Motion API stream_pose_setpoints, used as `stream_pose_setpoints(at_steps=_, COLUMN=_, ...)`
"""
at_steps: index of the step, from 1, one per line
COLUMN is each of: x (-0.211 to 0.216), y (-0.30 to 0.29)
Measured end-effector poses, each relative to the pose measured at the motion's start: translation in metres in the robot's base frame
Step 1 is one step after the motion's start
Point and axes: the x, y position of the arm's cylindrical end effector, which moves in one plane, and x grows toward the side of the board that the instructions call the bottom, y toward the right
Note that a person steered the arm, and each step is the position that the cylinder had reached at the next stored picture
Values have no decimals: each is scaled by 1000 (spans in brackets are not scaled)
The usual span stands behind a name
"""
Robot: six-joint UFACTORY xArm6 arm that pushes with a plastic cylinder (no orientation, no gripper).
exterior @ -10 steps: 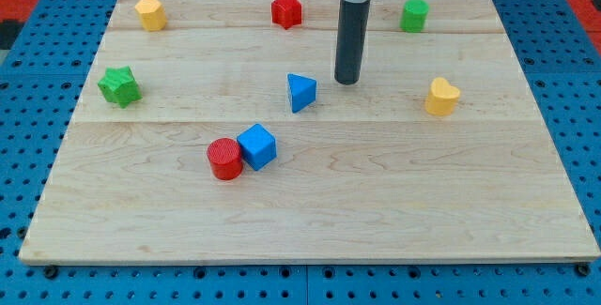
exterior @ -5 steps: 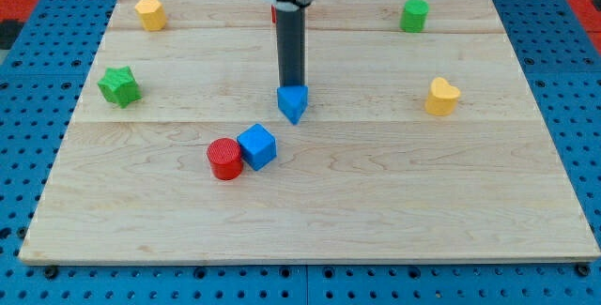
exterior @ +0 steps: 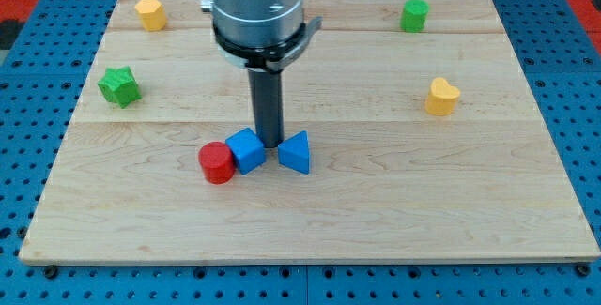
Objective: Push the triangle diagonally to the bottom left of the green circle
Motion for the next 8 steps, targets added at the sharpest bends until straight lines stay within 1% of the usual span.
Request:
stream_pose_setpoints(at_steps=1, x=13, y=1)
stream_pose_setpoints(at_steps=3, x=65, y=50)
stream_pose_setpoints(at_steps=5, x=61, y=53)
stream_pose_setpoints(at_steps=6, x=53, y=79)
stream_pose_setpoints(at_steps=7, x=38, y=80)
stream_pose_setpoints(at_steps=8, x=34, y=81)
